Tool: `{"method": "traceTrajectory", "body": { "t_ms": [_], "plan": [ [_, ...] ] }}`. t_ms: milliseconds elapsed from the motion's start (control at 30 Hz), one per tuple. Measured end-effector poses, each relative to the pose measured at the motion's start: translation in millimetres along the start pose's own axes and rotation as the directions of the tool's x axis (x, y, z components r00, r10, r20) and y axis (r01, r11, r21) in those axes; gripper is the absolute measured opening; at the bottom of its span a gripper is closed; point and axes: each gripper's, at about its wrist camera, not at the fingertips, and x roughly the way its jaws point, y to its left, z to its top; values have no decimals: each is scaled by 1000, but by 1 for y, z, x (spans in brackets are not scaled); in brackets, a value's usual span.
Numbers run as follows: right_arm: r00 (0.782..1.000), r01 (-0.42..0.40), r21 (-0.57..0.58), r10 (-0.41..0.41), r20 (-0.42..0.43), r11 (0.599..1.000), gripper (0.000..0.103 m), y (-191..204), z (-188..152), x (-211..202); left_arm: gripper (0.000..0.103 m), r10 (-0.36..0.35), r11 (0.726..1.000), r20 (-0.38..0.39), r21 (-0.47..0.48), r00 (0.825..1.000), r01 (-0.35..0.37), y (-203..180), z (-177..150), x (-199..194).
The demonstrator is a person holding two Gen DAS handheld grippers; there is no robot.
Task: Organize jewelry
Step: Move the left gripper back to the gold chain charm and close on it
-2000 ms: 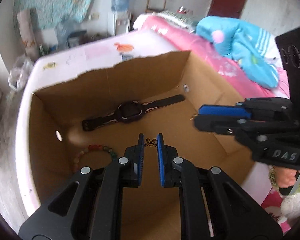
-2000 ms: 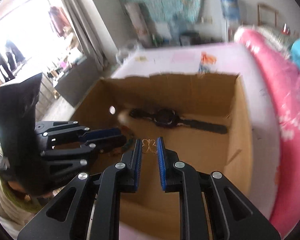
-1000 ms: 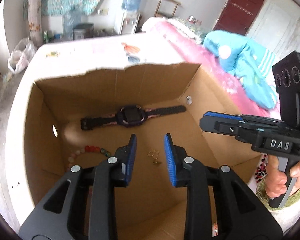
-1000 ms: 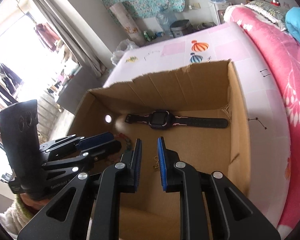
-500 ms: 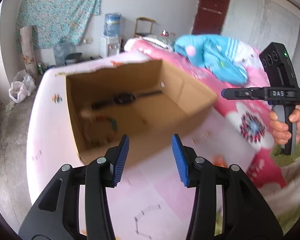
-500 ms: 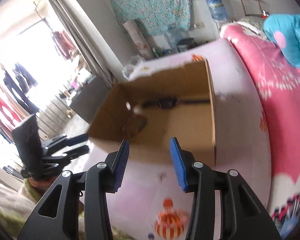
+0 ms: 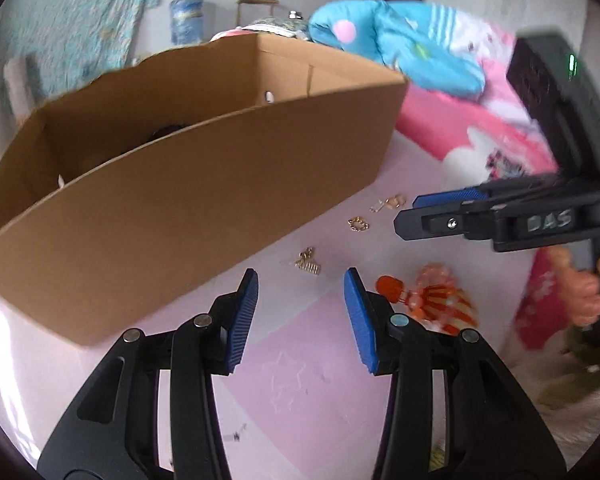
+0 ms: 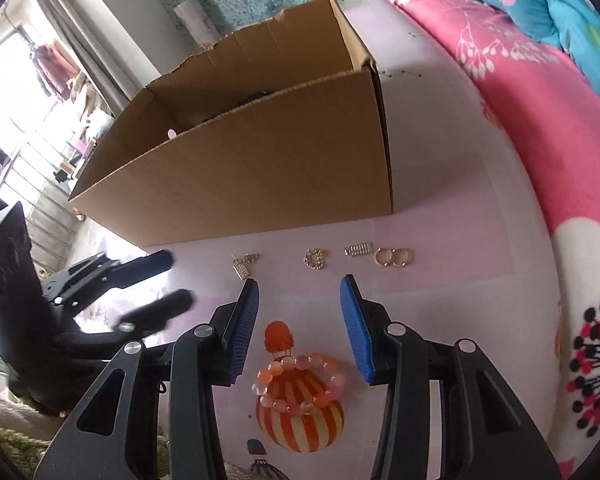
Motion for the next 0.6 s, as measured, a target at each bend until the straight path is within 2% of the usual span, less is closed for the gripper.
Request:
{"method": "traceTrajectory", "body": {
  "t_ms": [133,300,600],
  "plan": [
    [1000,-7,12,7,-1,1000,42,-5,-1,4,43,70,994,-43,83,997,-67,-11,2,22],
    [1000,-10,17,10,3,1000,42,-10,-2,6,39,45,997,-66,65,997,-41,-7,7,37],
    [1000,-30,42,30,-3,999,42,-21,-3,12,20,28,998,-69,65,997,-24,-4,13,43]
  ]
}}
